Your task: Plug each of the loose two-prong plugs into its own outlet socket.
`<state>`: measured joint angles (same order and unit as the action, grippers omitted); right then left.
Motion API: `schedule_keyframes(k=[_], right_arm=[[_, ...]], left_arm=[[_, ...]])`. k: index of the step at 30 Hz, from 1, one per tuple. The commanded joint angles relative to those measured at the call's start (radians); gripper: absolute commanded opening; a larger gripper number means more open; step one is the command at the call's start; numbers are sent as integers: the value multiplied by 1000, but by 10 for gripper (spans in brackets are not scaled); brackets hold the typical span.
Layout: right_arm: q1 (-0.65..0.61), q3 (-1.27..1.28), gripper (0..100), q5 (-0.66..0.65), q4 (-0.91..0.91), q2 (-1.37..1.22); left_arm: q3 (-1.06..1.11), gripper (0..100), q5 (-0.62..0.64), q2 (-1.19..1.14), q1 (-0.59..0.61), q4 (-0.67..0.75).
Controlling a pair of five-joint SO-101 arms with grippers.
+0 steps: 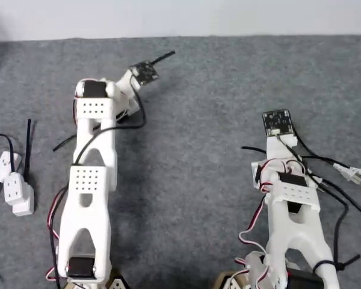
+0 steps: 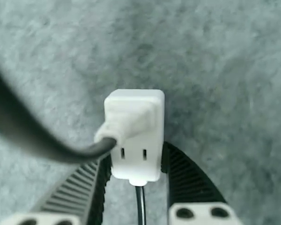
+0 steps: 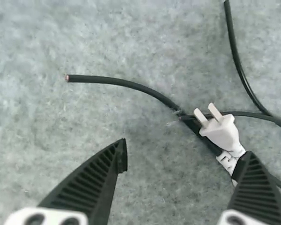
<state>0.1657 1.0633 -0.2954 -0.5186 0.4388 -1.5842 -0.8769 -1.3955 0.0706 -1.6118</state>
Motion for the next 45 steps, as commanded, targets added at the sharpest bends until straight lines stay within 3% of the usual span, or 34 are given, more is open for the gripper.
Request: schedule_keyframes(k=[1, 4, 15, 19, 25, 32, 40, 45], right_arm=[[-7, -8, 354, -15, 24, 2], [-7, -8, 354, -15, 24, 2], [-7, -8, 354, -15, 22, 2], [-7, -8, 354, -15, 22, 2], [-7, -8, 354, -15, 22, 2], [-42, -8, 354, -17, 18, 2], [-42, -6, 354, -17, 16, 2], [-42, -5, 354, -17, 15, 2]], left_arm=[[-81, 158, 146, 20, -2, 23], [-96, 261, 293, 60, 26, 32], [-96, 251, 288, 203, 78, -75], [-93, 246, 210, 364, 175, -147], [45, 246, 212, 529, 417, -147], [495, 246, 278, 763, 641, -147], [1337, 245, 275, 1232, 671, -132], [1690, 205, 279, 1478, 726, 91]])
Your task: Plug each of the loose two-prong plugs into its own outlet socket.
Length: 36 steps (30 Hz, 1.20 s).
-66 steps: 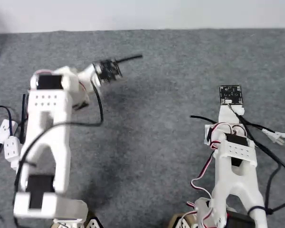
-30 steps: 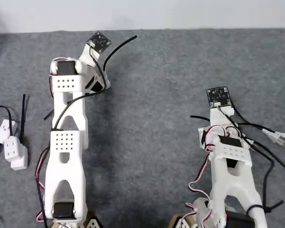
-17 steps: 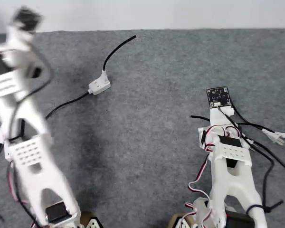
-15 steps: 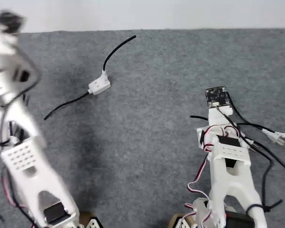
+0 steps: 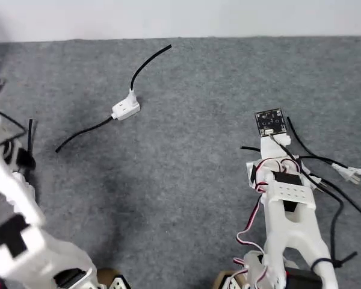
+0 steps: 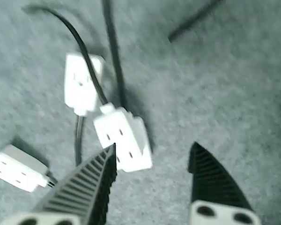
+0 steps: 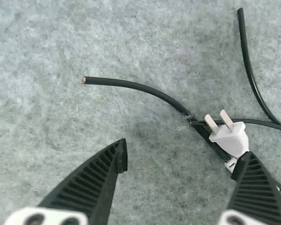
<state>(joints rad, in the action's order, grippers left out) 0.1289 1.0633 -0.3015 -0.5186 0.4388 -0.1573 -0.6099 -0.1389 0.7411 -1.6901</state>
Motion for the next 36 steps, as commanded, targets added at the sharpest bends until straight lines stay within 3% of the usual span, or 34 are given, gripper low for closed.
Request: schedule_keyframes(k=[1, 5, 11, 27, 36], right_arm=[[-5, 0, 354, -11, 15, 2], [-5, 5, 354, -11, 15, 4], [-7, 9, 354, -11, 15, 4], [-7, 9, 354, -11, 15, 4], [-7, 9, 354, -11, 15, 4]], left_arm=[[328, 208, 8, 255, 71, 219], [510, 208, -52, 331, 112, 333], [578, 208, -89, 293, 157, 437], [406, 208, -106, -5, 189, 477], [401, 203, -107, -89, 132, 479]])
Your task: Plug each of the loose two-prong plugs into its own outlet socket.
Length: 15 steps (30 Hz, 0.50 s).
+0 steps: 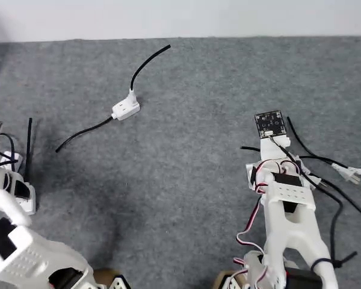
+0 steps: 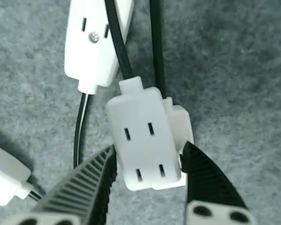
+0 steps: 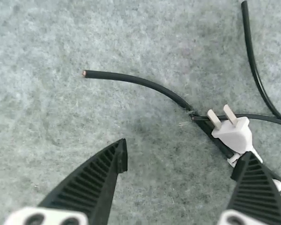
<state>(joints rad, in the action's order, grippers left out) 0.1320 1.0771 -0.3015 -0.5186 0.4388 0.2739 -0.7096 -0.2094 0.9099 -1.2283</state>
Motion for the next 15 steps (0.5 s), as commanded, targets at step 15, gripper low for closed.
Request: schedule_keyframes(k=[15], right_arm=[[-10, -5, 354, -11, 22, 4]], left_arm=[[-31, 12, -51, 255, -258, -261]])
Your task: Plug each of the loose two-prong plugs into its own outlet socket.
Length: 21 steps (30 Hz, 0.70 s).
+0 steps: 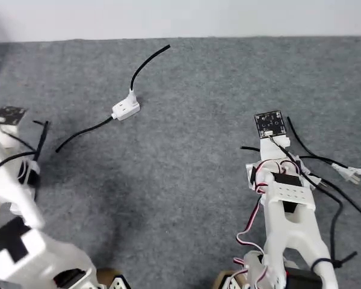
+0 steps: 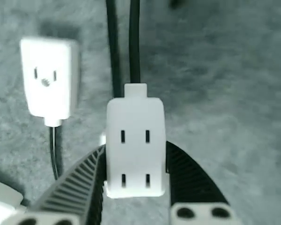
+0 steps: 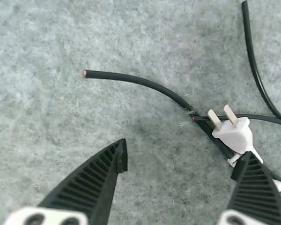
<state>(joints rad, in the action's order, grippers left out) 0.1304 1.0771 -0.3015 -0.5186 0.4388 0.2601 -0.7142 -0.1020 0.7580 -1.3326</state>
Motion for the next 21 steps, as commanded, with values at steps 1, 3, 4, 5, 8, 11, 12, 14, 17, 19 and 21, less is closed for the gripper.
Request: schedule_keyframes(k=[1, 3, 4, 5, 8, 11, 12, 14, 17, 19, 21], right_arm=[[-8, -5, 354, -11, 22, 4], [-4, -5, 354, -11, 22, 4], [-2, -5, 354, -11, 22, 4], [-1, -5, 354, -11, 22, 4], [7, -5, 354, -11, 21, 12], [59, -9, 354, 0, 24, 13], [77, -11, 354, 6, 24, 15], [105, -18, 354, 51, 25, 15], [153, -35, 354, 107, 21, 15], [182, -38, 354, 130, 24, 15], [194, -41, 354, 144, 24, 15]], left_arm=[[-16, 12, -63, 184, -149, -209], [-13, 12, -87, 264, -253, -299], [-12, 12, -94, 302, -316, -325], [-12, 12, -98, 338, -377, -345], [10, 12, -120, 413, -575, -361], [97, 12, -163, 430, -781, -339], [140, 12, -169, 428, -852, -307], [237, 12, -167, 423, -984, -210], [377, 12, -167, 425, -1160, -54], [426, 12, -166, 425, -1240, 31], [446, 12, -166, 423, -1280, 97]])
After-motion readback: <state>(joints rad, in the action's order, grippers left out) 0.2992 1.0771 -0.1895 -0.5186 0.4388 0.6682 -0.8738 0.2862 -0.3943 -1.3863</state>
